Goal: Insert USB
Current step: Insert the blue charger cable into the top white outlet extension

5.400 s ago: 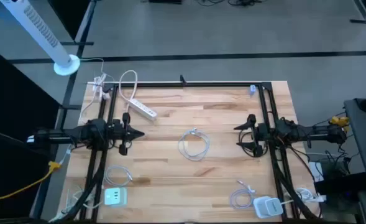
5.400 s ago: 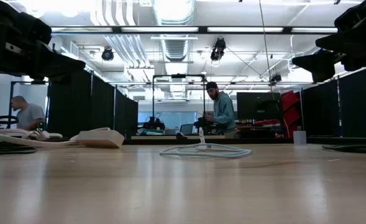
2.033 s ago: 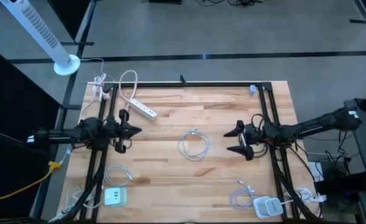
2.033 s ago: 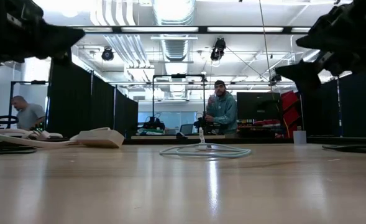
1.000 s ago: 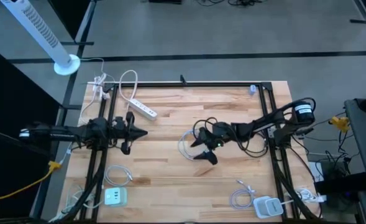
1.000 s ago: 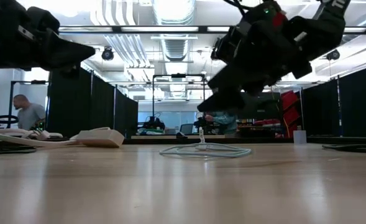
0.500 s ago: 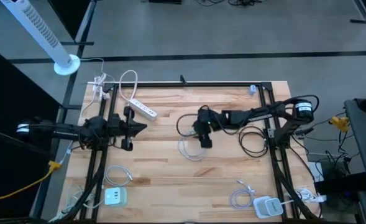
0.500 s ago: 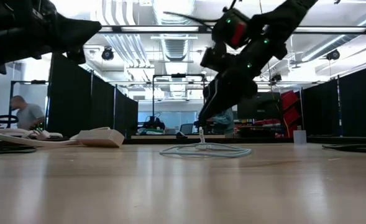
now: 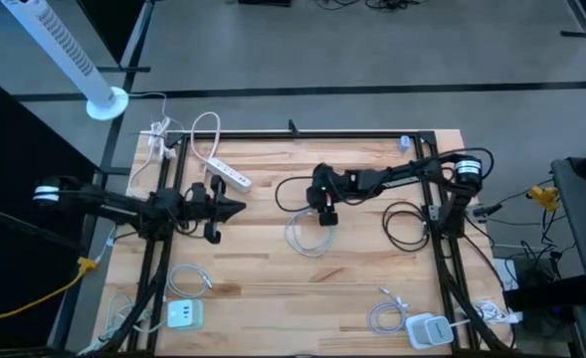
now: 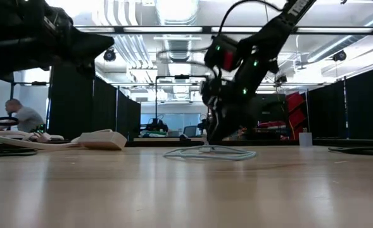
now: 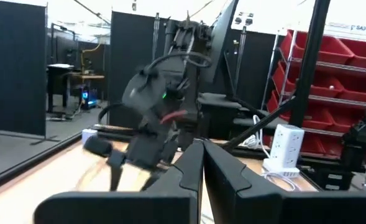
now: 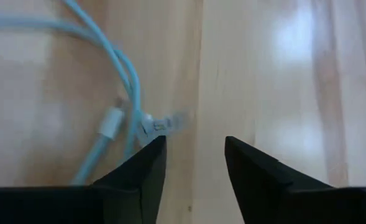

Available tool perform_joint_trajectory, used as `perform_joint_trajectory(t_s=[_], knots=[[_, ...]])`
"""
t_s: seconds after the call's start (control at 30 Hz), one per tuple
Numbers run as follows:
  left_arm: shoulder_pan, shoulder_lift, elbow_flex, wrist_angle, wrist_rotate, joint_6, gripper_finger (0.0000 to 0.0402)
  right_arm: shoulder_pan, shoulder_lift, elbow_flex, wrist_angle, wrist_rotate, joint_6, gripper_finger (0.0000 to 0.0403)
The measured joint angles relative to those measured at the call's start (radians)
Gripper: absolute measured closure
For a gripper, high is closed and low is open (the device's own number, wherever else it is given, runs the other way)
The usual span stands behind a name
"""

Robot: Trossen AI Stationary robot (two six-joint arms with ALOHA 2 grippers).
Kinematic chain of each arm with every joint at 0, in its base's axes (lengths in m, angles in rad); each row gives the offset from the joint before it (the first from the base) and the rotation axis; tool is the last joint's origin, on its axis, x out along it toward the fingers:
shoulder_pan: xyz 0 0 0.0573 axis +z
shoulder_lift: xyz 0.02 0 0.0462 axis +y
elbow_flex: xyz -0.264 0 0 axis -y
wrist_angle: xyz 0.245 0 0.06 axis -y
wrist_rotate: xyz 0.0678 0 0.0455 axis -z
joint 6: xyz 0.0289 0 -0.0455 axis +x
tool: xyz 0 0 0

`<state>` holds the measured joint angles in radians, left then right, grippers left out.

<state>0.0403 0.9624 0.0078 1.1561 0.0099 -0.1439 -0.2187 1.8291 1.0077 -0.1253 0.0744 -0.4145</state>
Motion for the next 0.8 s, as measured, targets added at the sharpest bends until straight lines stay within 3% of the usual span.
perform_joint_trajectory(t_s=[0.2, 0.5, 0.6, 0.8], knots=[[-0.031, 0.097, 0.000, 0.146, 0.001, 0.022, 0.0400, 0.014, 0.055, 0.032, 0.000, -0.010, -0.014, 0.0281], [-0.040, 0.206, 0.023, 0.152, 0.001, 0.010, 0.0400, 0.021, -0.008, 0.106, -0.184, -0.033, -0.031, 0.0300], [-0.040, 0.243, 0.038, 0.153, 0.002, 0.004, 0.0400, 0.025, -0.007, 0.116, -0.226, -0.090, -0.031, 0.0299], [-0.051, 0.337, 0.095, 0.154, 0.001, 0.003, 0.0400, 0.027, 0.030, 0.113, -0.214, -0.136, -0.040, 0.0285]])
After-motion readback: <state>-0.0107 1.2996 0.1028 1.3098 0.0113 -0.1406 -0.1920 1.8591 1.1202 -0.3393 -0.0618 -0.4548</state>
